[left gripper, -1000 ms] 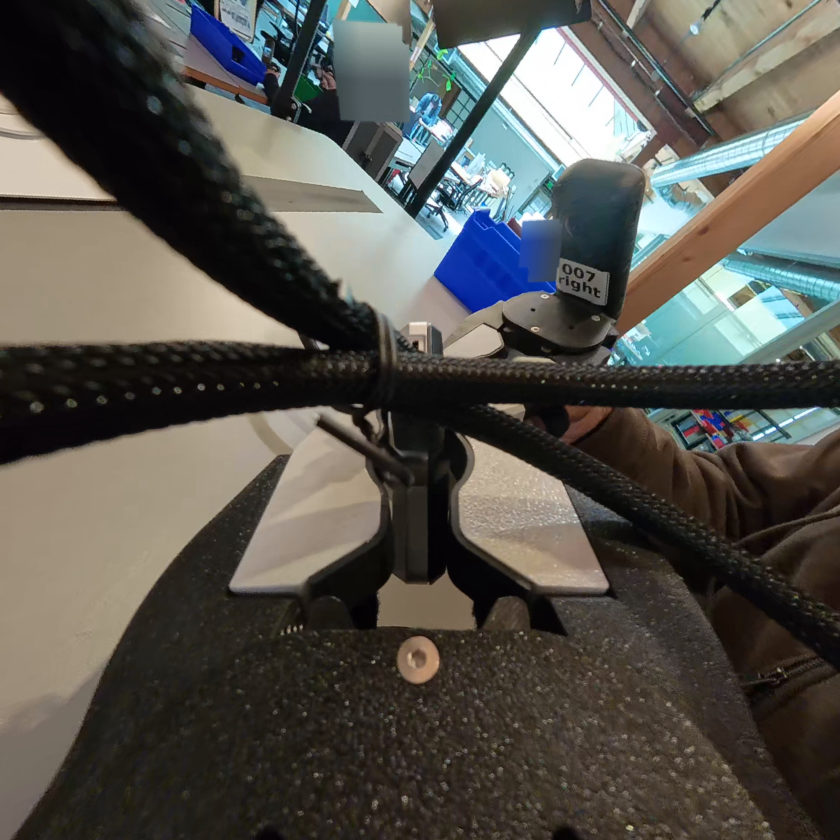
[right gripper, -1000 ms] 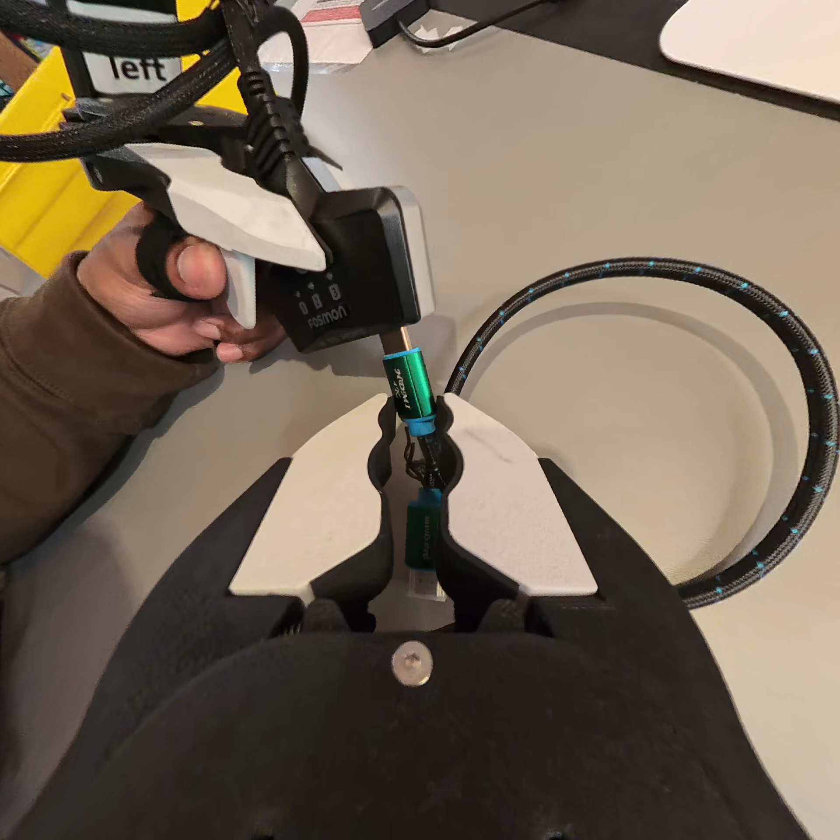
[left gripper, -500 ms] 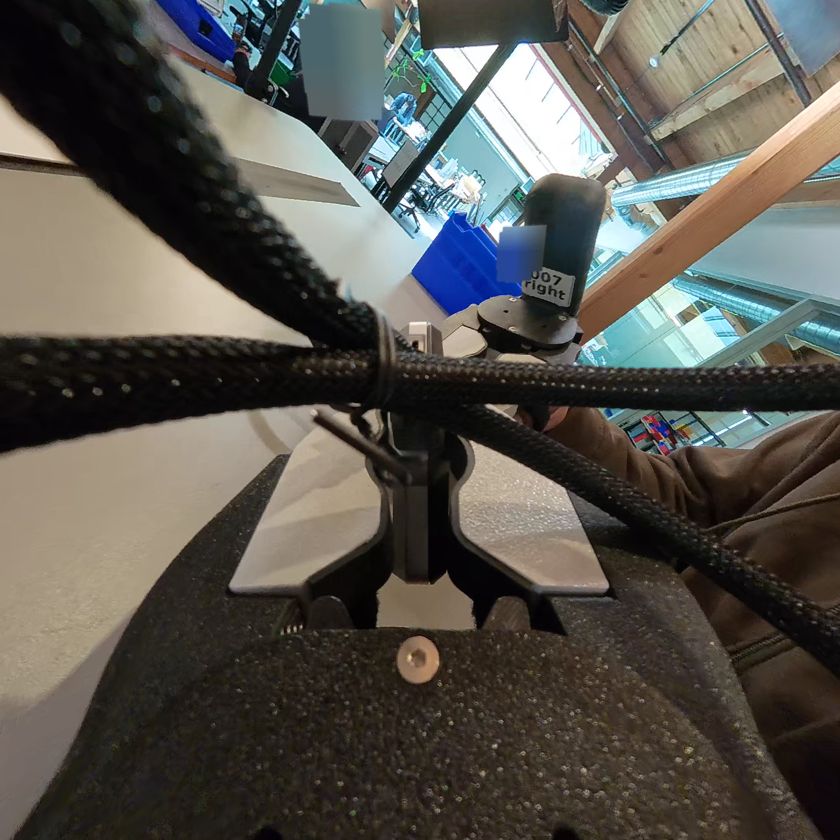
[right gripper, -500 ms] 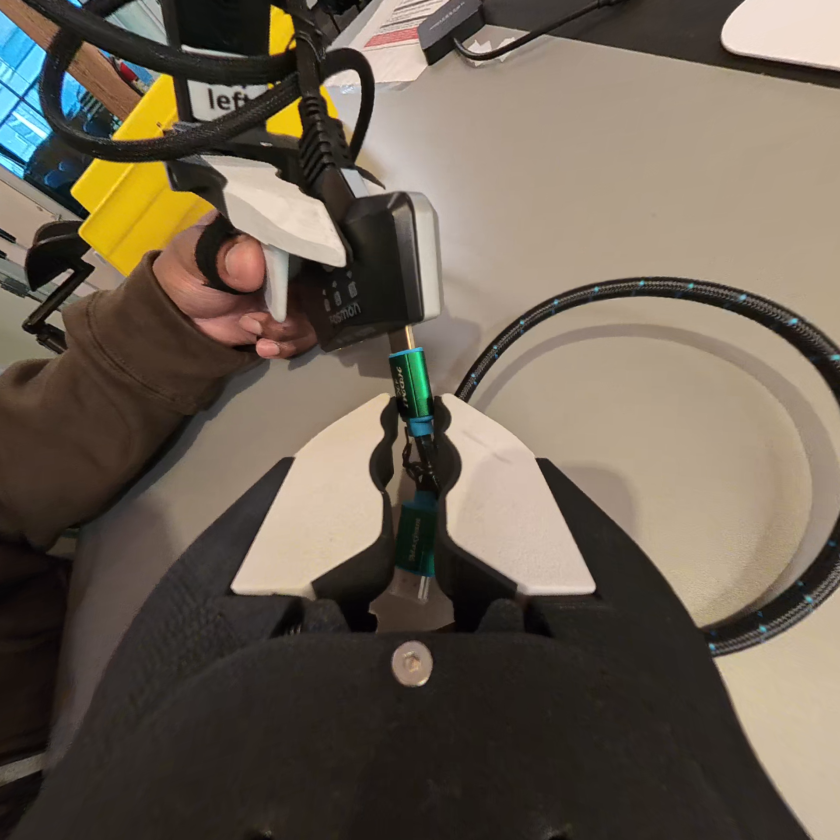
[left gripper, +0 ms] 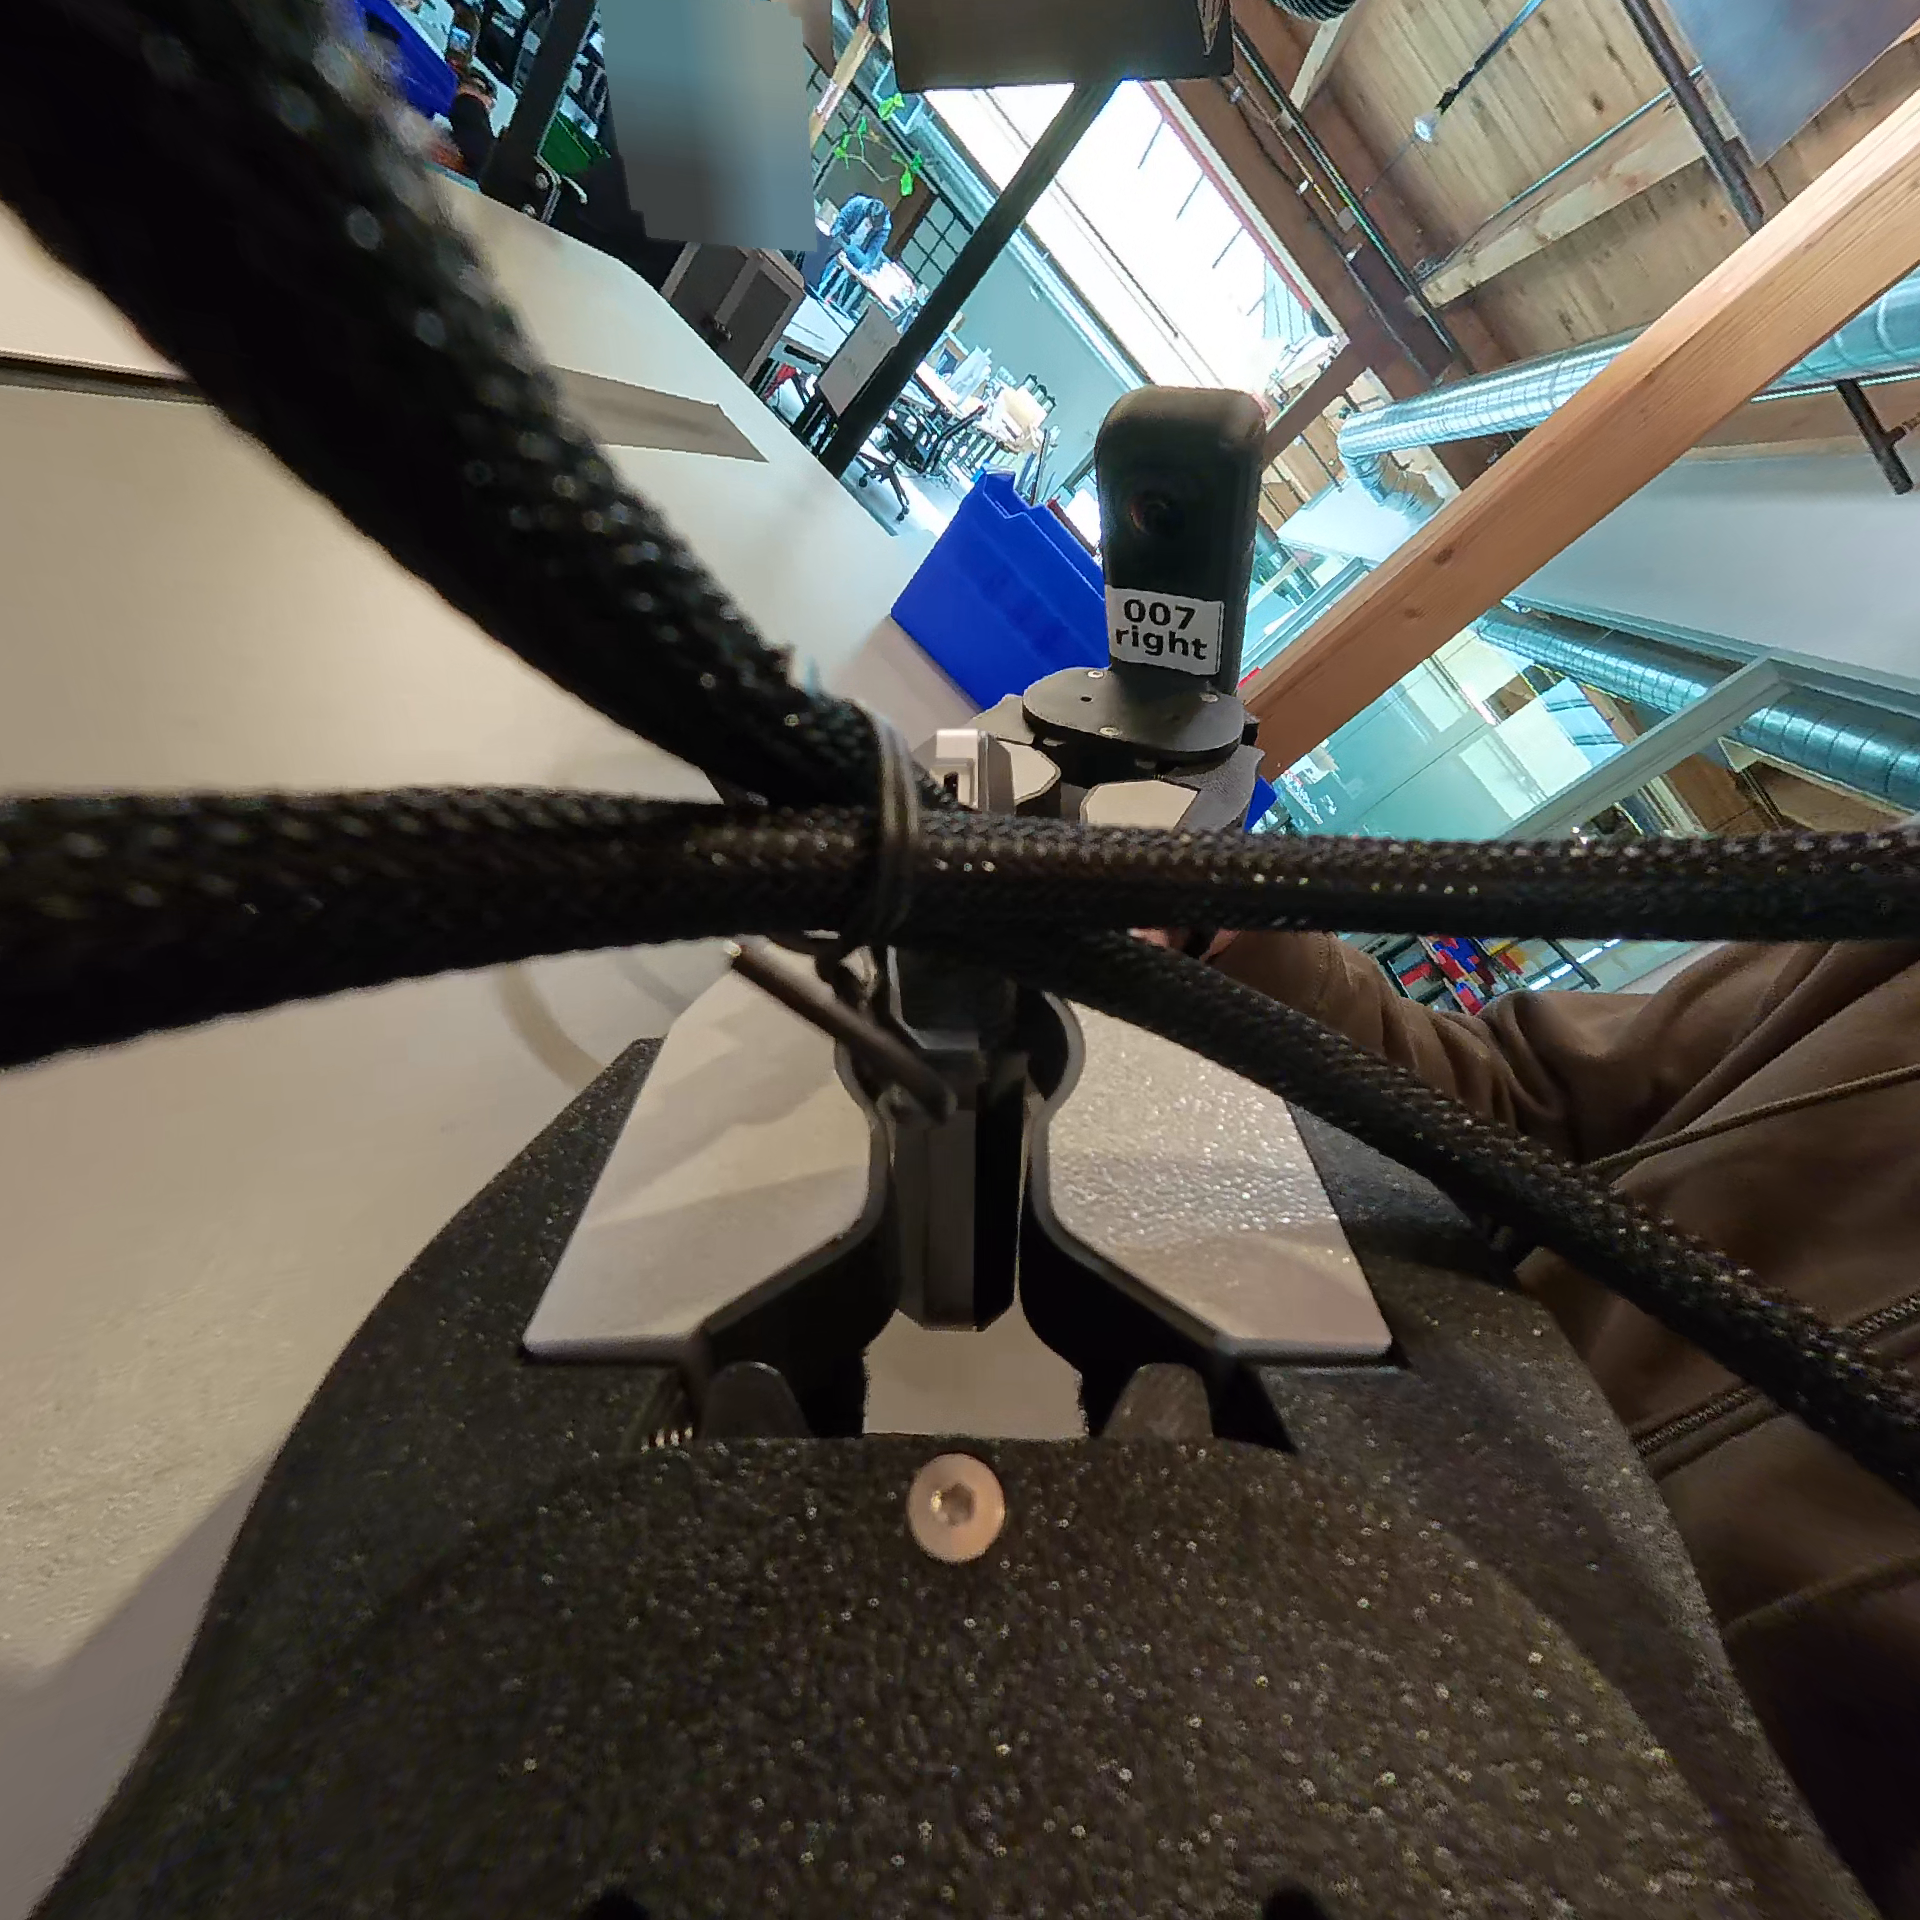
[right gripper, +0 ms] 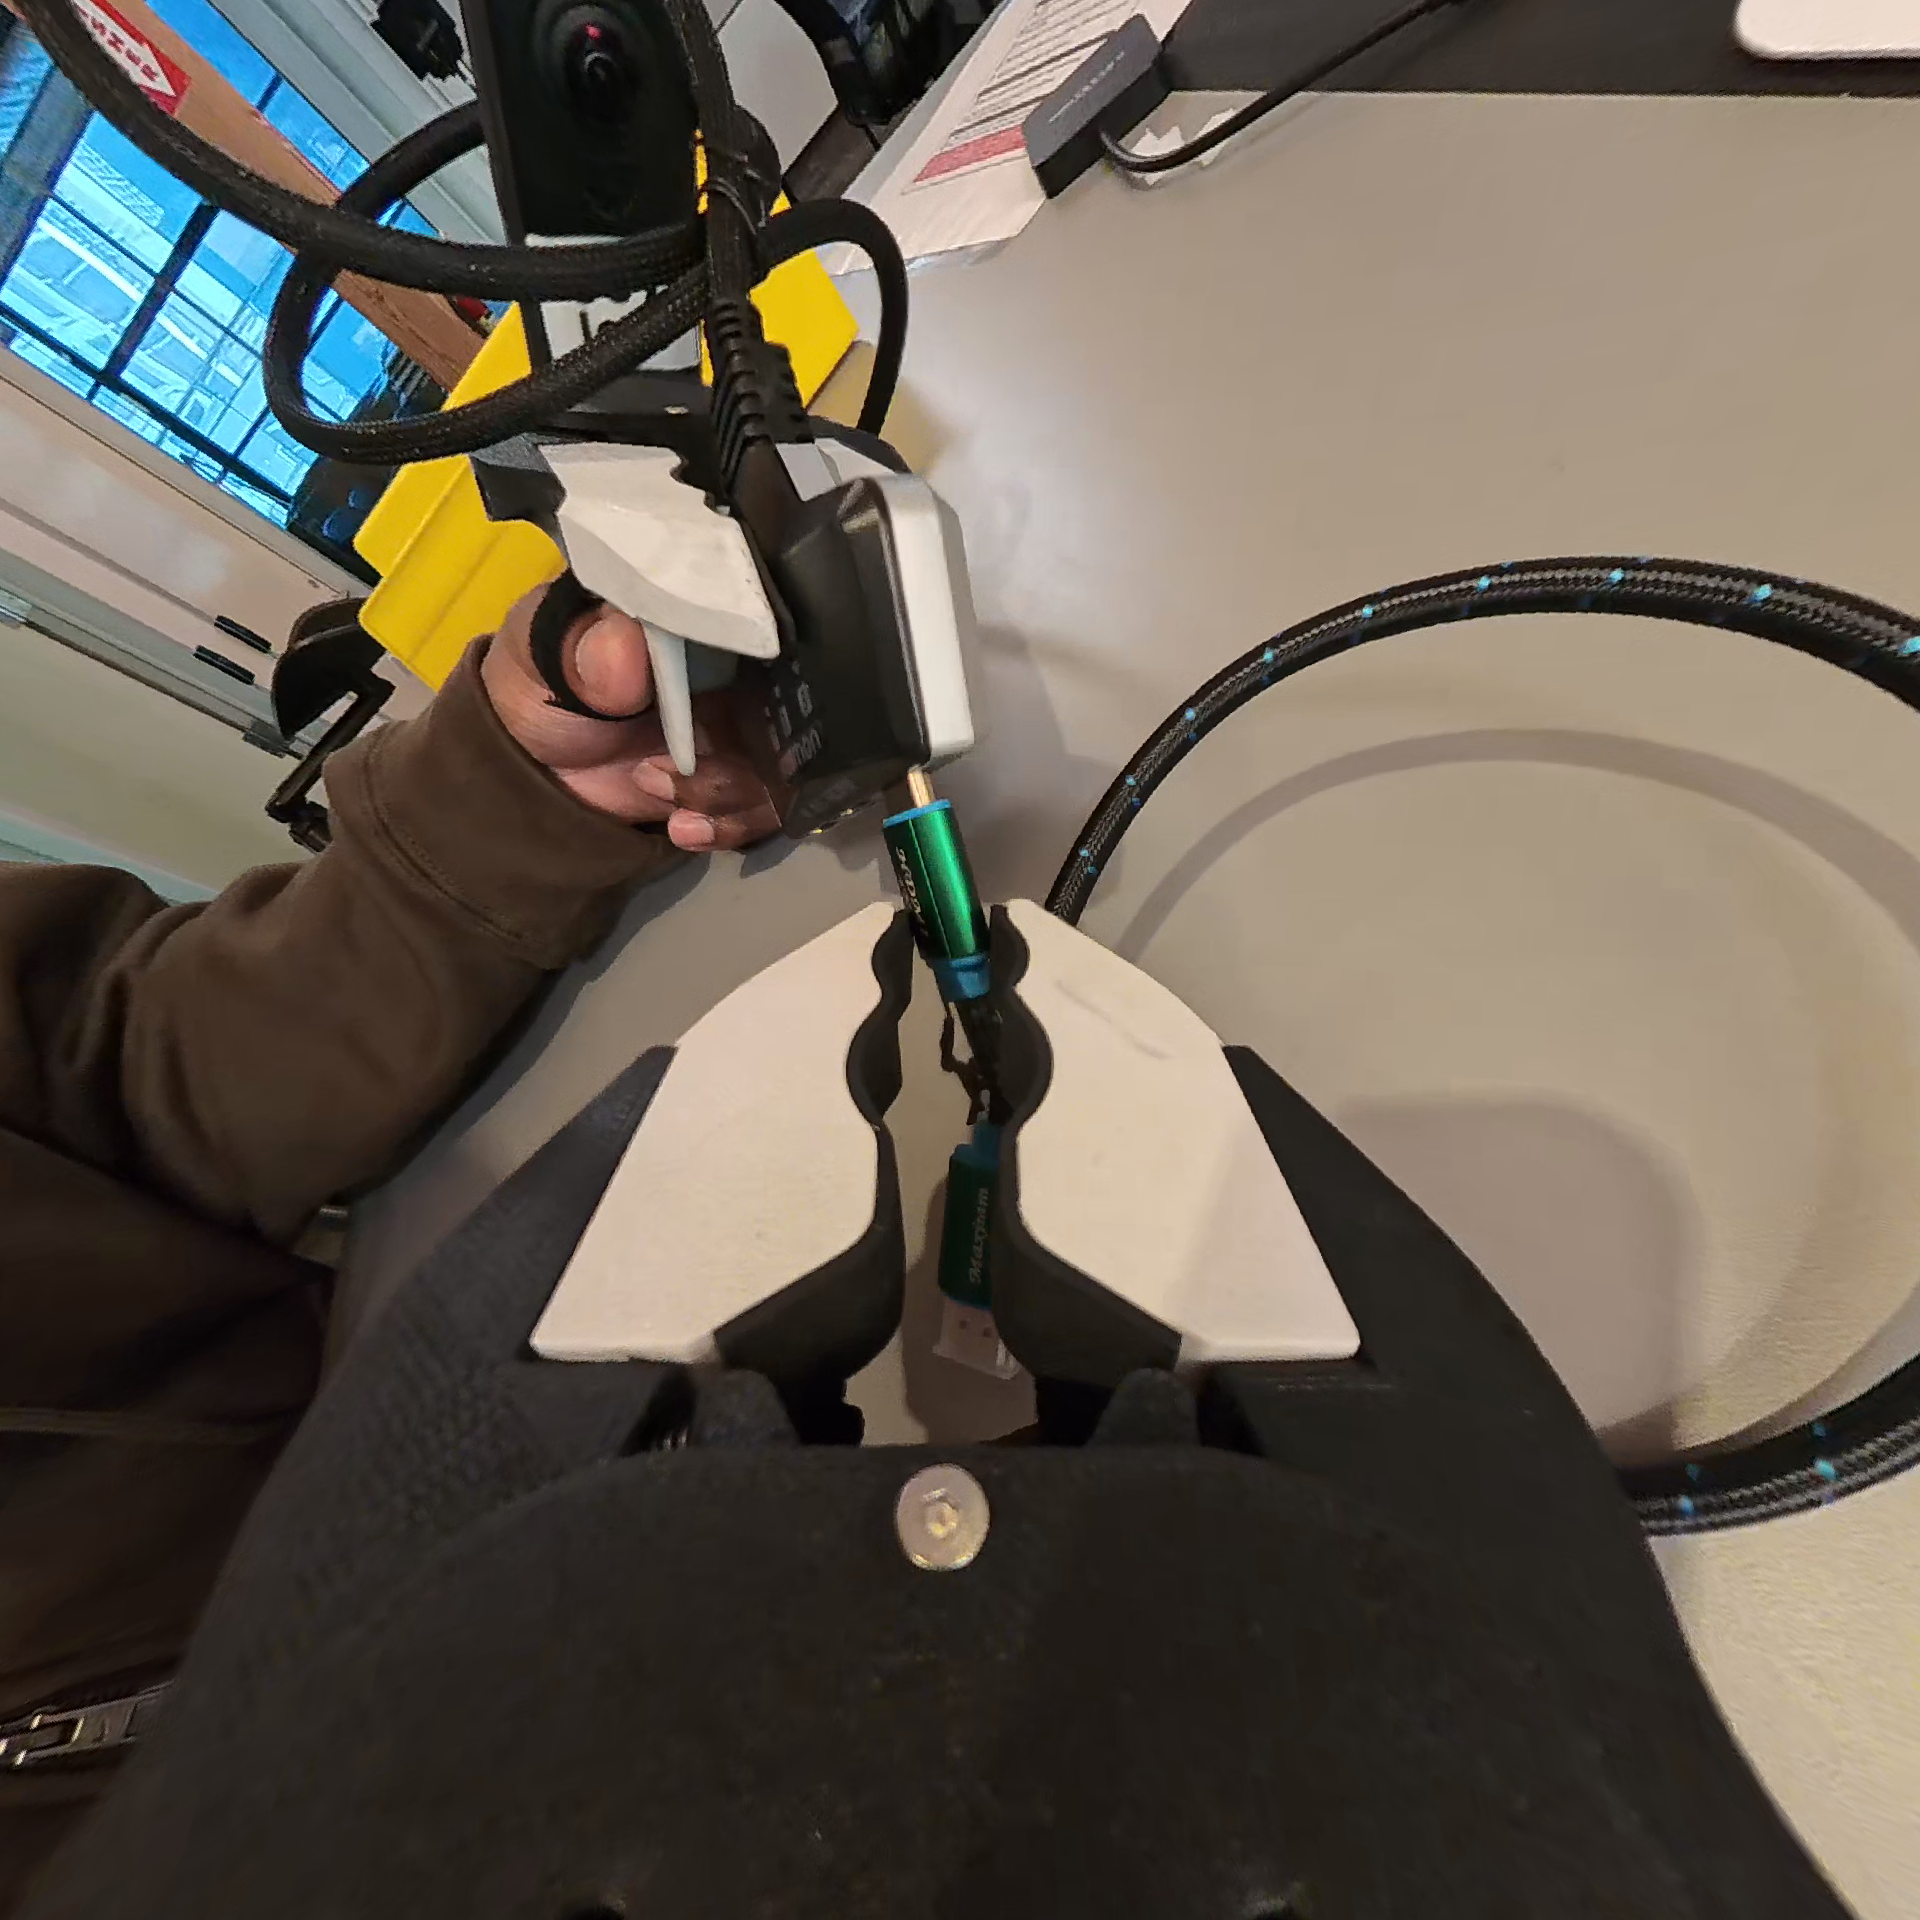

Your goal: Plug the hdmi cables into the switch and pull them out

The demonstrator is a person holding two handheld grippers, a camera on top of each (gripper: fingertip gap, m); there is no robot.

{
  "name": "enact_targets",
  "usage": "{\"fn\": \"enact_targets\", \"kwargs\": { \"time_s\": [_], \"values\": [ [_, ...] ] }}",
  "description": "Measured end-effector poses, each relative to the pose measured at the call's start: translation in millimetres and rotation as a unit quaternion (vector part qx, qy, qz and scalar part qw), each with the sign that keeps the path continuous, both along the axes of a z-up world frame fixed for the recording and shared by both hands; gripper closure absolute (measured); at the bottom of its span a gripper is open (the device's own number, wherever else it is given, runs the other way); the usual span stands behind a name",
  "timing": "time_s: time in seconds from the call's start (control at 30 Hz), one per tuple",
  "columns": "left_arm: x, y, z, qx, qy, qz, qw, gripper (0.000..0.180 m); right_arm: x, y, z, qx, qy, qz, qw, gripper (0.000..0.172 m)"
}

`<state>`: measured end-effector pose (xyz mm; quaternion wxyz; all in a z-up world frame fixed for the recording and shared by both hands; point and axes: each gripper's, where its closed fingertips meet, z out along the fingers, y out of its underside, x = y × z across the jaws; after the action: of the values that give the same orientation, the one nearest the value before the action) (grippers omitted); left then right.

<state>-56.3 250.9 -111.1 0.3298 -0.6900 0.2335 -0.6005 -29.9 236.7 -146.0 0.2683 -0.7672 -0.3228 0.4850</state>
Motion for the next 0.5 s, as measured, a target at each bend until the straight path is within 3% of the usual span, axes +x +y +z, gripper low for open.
{"fn": "enact_targets", "kwargs": {
  "time_s": [0.27,0.37,0.5],
  "values": [
    [2,-2,-1,0.001,0.008,-0.002,1.0,0.158,2,0,-1,0.026,-0.015,0.002,1.0,0.158],
    [0,12,1,-0.011,-0.007,0.043,0.999,0.159,1,17,4,0.088,-0.03,-0.051,0.994,0.154],
    [-10,24,0,-0.017,-0.01,0.094,0.995,0.16,13,33,10,0.217,-0.114,-0.1,0.964,0.132]
  ]
}}
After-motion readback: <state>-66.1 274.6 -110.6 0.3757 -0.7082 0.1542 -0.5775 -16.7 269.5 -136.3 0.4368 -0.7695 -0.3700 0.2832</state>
